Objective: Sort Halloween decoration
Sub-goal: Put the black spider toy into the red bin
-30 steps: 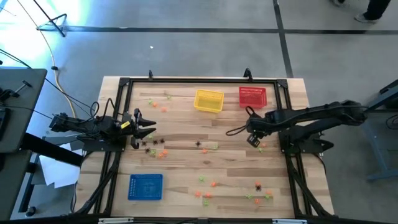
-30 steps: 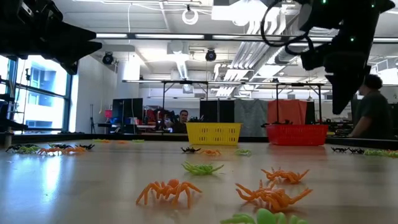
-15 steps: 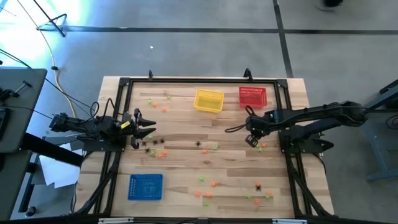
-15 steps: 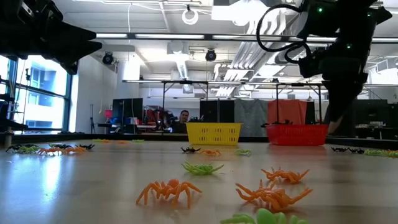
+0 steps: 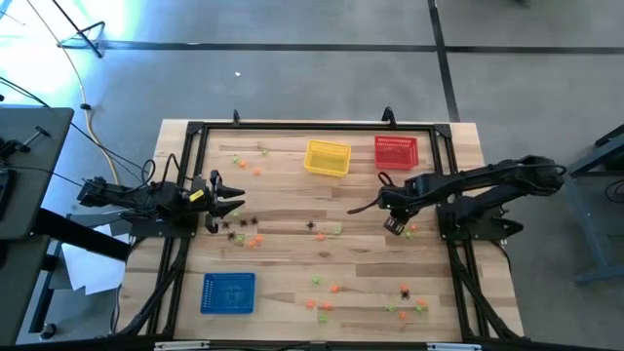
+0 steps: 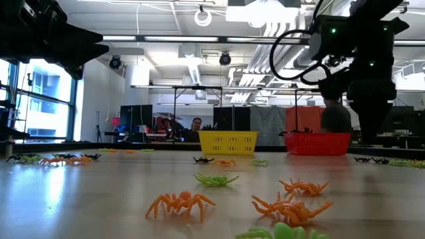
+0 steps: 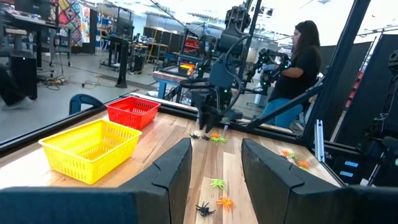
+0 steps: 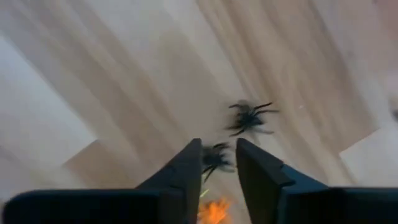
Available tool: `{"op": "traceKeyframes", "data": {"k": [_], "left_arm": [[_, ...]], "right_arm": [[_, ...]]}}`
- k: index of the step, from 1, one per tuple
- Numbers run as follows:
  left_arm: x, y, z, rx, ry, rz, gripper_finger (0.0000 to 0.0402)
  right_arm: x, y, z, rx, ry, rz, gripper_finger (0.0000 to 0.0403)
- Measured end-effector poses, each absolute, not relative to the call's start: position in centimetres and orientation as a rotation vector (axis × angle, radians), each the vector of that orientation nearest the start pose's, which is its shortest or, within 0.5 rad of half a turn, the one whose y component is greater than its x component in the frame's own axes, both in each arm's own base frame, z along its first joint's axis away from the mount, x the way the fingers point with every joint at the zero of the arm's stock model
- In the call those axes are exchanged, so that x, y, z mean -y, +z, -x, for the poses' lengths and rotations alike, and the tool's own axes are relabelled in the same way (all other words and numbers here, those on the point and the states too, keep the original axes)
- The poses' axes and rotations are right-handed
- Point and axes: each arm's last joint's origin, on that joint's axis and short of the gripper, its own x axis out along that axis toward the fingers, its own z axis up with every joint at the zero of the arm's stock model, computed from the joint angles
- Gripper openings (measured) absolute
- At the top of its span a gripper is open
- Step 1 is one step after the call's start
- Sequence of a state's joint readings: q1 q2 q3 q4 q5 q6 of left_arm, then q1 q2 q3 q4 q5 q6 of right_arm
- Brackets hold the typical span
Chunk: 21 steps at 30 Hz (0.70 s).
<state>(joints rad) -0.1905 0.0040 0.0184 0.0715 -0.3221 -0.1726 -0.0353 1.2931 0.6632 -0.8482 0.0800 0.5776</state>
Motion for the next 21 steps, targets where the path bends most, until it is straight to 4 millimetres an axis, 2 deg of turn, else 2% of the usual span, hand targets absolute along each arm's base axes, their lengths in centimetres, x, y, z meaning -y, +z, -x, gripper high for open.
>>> {"op": "traceKeyframes", "data": {"k": [6, 21], "left_arm": [[0.9, 17.6, -9.5, 0.094, 0.124, 0.194, 0.0129], [0.9, 17.6, -9.5, 0.094, 0.123, 0.194, 0.0129]], "right_arm": [[1.5, 15.8, -19.3, -1.427, -0.562, -0.401, 0.0138], [2.9, 13.6, -20.2, -1.504, -0.56, -0.396, 0.014]]}}
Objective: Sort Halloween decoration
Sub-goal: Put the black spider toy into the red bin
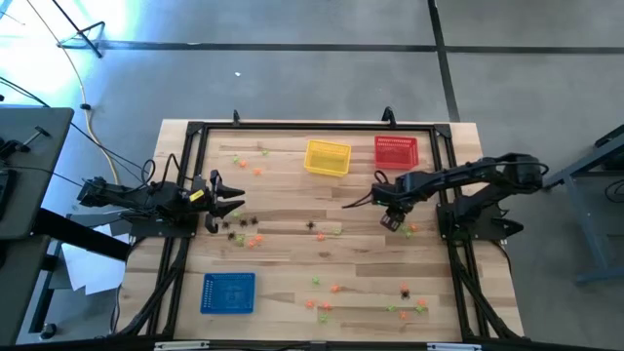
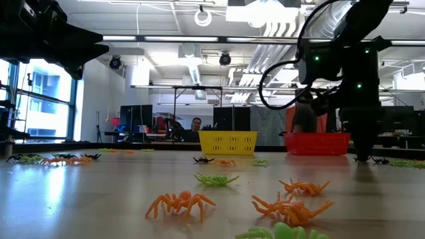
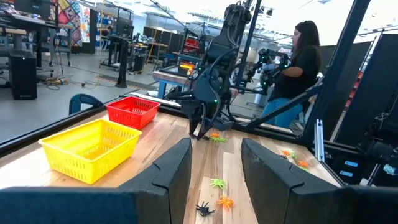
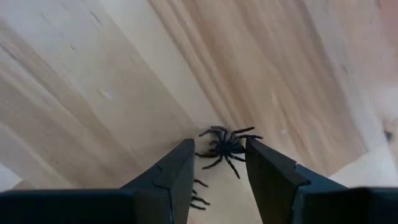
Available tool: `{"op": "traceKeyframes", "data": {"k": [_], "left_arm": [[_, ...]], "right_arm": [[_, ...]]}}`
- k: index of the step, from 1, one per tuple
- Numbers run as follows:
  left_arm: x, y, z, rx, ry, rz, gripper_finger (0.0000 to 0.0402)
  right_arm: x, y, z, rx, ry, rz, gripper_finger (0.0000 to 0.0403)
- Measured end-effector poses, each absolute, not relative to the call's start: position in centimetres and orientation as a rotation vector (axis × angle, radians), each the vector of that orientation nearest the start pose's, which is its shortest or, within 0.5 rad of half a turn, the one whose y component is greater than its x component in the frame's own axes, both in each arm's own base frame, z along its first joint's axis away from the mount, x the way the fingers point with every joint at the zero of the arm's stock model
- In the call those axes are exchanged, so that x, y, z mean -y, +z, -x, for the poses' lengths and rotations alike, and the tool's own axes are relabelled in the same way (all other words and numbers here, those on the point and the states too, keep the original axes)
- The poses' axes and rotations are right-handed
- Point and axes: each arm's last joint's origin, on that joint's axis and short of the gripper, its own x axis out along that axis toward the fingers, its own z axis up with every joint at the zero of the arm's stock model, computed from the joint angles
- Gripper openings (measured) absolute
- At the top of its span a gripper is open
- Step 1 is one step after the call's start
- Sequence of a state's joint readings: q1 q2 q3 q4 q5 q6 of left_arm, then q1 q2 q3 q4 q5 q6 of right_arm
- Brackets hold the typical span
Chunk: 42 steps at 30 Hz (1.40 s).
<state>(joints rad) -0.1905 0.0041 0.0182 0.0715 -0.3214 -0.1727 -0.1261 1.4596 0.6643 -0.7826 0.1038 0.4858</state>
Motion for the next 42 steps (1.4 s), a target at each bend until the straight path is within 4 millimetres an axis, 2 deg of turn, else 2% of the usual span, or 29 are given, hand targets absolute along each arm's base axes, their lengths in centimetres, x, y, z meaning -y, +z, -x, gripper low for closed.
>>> {"op": "traceKeyframes", "data": {"k": [14, 23, 28, 42], "left_arm": [[0.9, 17.63, -9.5, 0.094, 0.123, 0.194, 0.0129], [0.9, 17.63, -9.5, 0.094, 0.124, 0.194, 0.0129], [0.9, 17.63, -9.5, 0.094, 0.123, 0.194, 0.0129], [0.9, 17.62, -9.5, 0.094, 0.123, 0.194, 0.0129]], "right_arm": [[3.36, 13.2, -20.47, -1.516, -0.532, -0.393, 0.0131], [3.37, 13.2, -20.52, -1.509, -0.538, -0.396, 0.0034], [3.54, 13.19, -20.73, -1.481, -0.566, -0.37, 0.0002], [3.36, 13.31, -20.13, -1.557, -0.555, -0.383, 0.0001]]}}
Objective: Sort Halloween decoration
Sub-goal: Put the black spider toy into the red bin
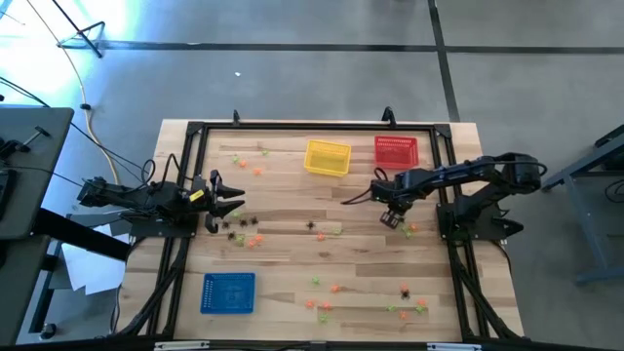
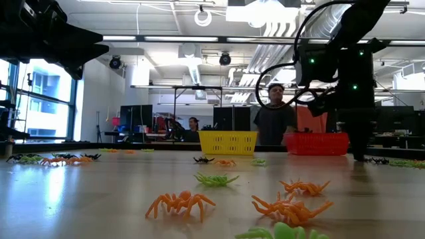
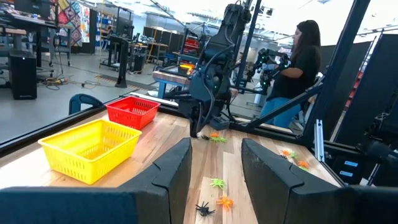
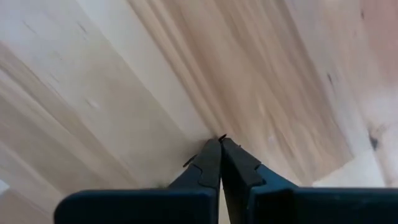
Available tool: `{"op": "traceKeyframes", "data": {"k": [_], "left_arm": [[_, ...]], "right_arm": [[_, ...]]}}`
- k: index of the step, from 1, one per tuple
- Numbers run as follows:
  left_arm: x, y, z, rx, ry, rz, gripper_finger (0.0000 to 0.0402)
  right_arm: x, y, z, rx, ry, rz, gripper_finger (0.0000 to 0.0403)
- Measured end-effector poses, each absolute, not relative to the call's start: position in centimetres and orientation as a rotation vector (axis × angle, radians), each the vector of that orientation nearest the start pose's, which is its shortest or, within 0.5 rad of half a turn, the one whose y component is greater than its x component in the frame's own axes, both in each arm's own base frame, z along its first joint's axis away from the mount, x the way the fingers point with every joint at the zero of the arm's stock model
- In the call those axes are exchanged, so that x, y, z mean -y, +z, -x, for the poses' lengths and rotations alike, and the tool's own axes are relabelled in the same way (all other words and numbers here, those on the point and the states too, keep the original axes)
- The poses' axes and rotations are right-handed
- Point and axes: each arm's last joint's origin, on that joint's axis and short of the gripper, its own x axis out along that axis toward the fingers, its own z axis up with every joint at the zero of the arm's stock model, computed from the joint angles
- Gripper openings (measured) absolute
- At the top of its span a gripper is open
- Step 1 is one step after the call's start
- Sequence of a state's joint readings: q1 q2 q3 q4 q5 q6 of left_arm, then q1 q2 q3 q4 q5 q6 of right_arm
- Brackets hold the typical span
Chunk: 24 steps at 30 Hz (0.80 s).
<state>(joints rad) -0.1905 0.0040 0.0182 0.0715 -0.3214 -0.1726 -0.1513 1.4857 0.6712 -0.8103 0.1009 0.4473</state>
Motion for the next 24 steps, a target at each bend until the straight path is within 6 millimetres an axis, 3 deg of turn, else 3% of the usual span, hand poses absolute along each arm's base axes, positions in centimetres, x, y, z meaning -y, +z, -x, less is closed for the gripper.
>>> {"op": "traceKeyframes", "data": {"k": [18, 24], "left_arm": [[0.9, 17.6, -9.5, 0.094, 0.124, 0.194, 0.0129], [0.9, 17.6, -9.5, 0.094, 0.124, 0.194, 0.0129]], "right_arm": [[3.4, 14.3, -20.3, -1.596, -0.553, -0.381, 0.0001], [3.3, 15.5, -19.9, -1.534, -0.553, -0.395, 0.0]]}}
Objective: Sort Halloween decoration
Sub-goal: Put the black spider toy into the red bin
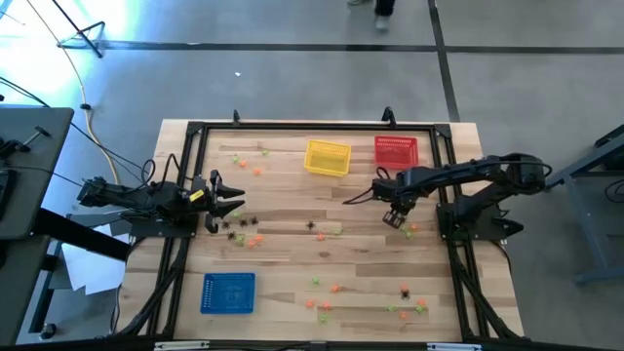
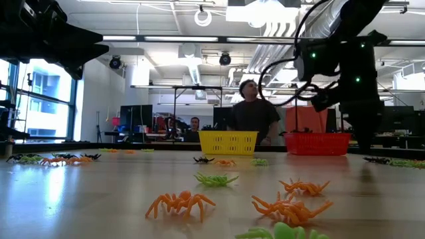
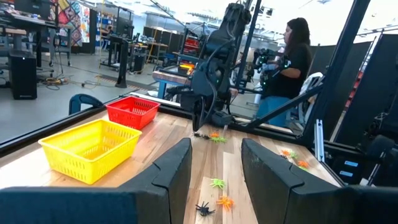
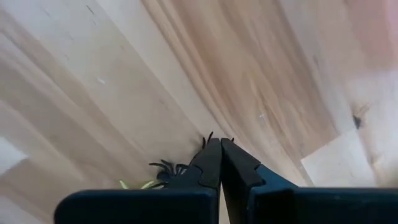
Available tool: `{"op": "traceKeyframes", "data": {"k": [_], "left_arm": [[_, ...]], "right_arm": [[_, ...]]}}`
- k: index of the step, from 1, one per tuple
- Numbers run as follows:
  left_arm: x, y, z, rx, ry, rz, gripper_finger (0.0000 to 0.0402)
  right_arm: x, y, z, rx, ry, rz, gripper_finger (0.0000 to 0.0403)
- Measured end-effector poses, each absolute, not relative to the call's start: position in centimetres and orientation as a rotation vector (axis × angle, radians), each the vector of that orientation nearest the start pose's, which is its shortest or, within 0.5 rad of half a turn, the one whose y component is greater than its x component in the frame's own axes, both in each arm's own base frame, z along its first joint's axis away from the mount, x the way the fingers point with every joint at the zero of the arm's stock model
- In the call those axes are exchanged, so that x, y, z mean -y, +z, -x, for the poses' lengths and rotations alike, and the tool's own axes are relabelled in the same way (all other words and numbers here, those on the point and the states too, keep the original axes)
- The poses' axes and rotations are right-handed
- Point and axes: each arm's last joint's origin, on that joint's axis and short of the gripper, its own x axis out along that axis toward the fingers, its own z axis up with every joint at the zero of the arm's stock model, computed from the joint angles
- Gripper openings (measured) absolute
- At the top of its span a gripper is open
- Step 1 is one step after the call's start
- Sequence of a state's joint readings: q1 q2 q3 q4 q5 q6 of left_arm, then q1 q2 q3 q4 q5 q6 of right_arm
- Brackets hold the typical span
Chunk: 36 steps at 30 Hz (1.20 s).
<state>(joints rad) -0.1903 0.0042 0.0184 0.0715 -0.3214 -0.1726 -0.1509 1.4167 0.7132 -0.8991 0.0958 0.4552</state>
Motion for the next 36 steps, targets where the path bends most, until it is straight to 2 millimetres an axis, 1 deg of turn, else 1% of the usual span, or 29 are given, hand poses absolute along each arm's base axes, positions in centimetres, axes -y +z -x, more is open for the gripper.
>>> {"op": "traceKeyframes", "data": {"k": [5, 9, 13, 18, 23, 28, 32, 34, 36], "left_arm": [[0.9, 17.6, -9.5, 0.094, 0.123, 0.194, 0.0129], [0.9, 17.6, -9.5, 0.094, 0.123, 0.194, 0.0129], [0.9, 17.6, -9.5, 0.094, 0.123, 0.194, 0.0129], [0.9, 17.6, -9.5, 0.094, 0.123, 0.194, 0.0129], [0.9, 17.6, -9.5, 0.094, 0.123, 0.194, 0.0129], [0.9, 17.6, -9.5, 0.094, 0.123, 0.194, 0.0129], [0.9, 17.6, -9.5, 0.094, 0.123, 0.194, 0.0129], [0.9, 17.6, -9.5, 0.094, 0.124, 0.194, 0.0129], [0.9, 17.6, -9.5, 0.094, 0.123, 0.194, 0.0129]], "right_arm": [[3.2, 17.0, -19.4, -1.453, -0.562, -0.423, 0.0], [3.2, 17.1, -19.2, -1.459, -0.573, -0.432, 0.0], [3.2, 16.7, -19.0, -1.469, -0.576, -0.432, 0.0], [3.0, 15.5, -18.1, -1.504, -0.59, -0.441, 0.0], [2.9, 14.4, -17.5, -1.504, -0.605, -0.455, 0.0], [2.9, 14.3, -17.3, -1.517, -0.628, -0.454, 0.0001], [2.9, 14.3, -17.3, -1.521, -0.612, -0.435, 0.0001], [2.9, 14.3, -17.5, -1.501, -0.599, -0.446, 0.0008], [2.9, 14.5, -17.9, -1.475, -0.578, -0.461, 0.0023]]}}
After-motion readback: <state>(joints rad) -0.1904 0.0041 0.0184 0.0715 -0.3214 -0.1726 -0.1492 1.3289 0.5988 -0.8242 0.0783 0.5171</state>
